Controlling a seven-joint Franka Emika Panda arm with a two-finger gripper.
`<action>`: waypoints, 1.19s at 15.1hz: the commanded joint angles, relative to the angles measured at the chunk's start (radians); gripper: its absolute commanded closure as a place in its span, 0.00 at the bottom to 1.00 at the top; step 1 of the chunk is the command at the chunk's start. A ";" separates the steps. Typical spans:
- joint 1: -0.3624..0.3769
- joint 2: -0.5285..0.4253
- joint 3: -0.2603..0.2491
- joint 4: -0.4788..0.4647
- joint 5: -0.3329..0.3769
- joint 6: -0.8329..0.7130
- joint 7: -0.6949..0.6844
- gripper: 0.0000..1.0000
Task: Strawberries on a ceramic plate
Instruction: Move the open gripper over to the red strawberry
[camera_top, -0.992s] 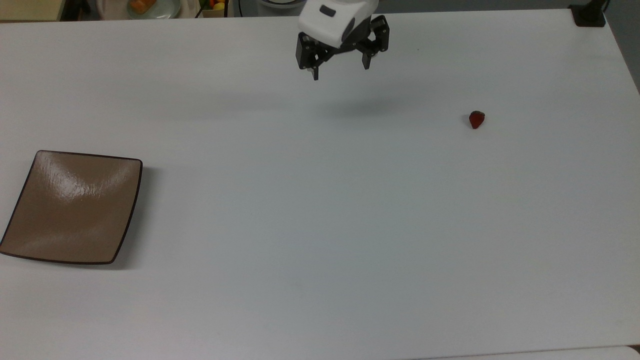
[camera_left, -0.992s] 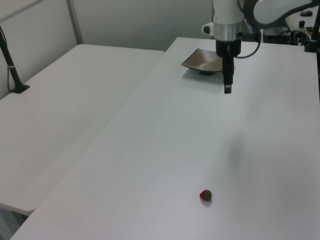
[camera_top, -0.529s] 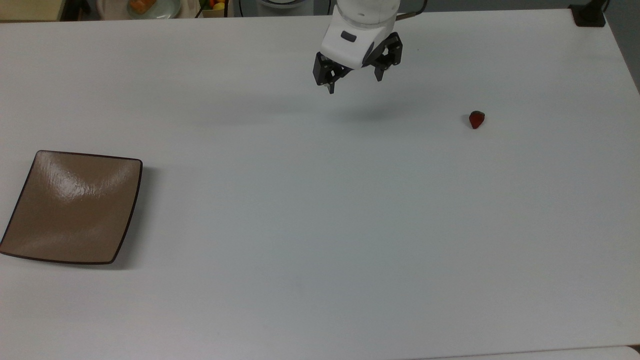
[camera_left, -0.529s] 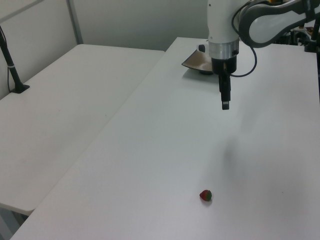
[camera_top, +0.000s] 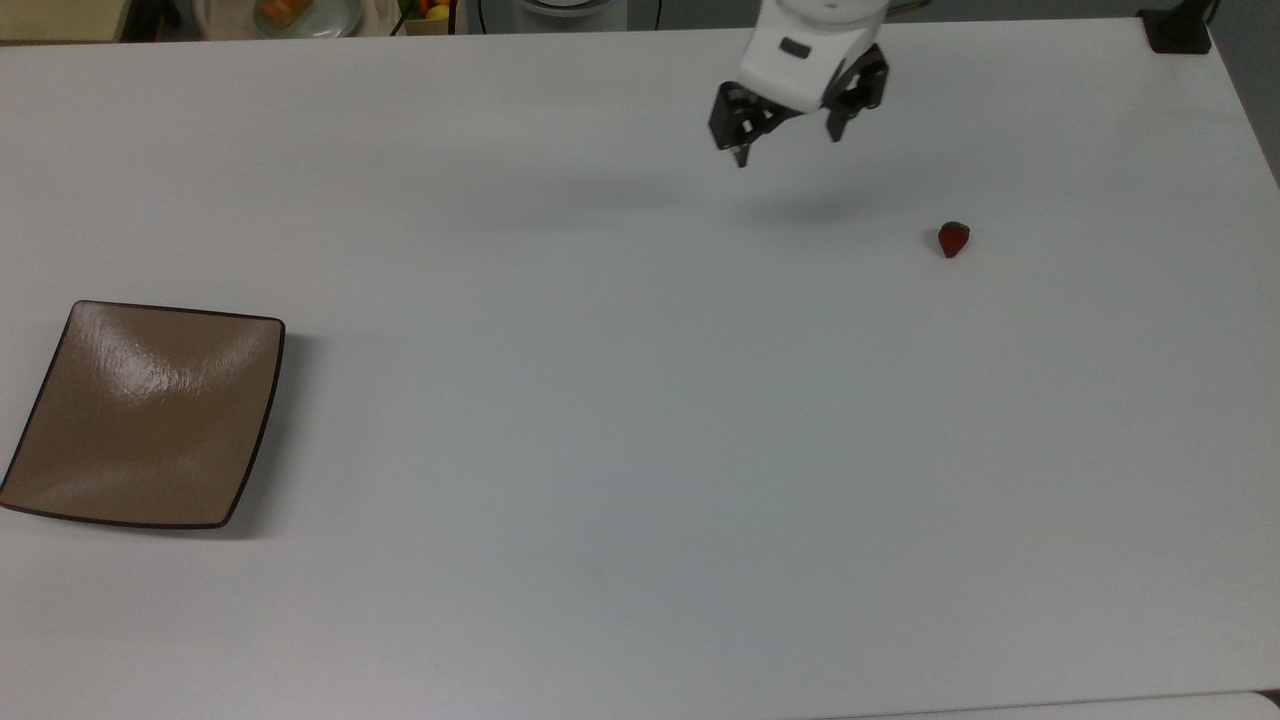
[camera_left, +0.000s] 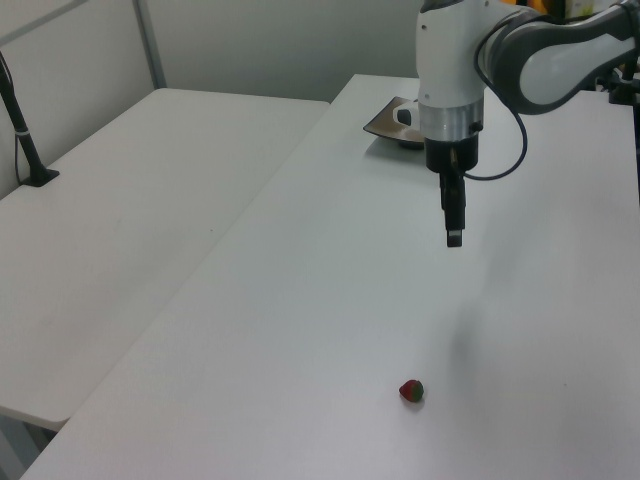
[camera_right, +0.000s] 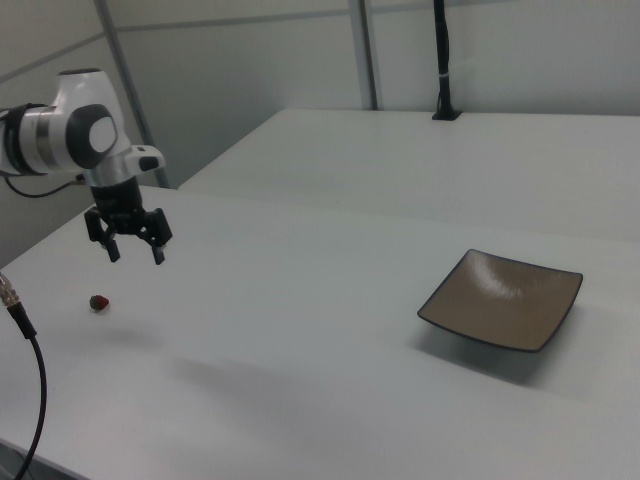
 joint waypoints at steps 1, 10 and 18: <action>0.031 0.019 0.062 0.009 -0.003 0.051 0.173 0.00; 0.152 0.147 0.088 0.020 -0.007 0.290 0.489 0.00; 0.174 0.248 0.088 0.017 -0.069 0.398 0.512 0.00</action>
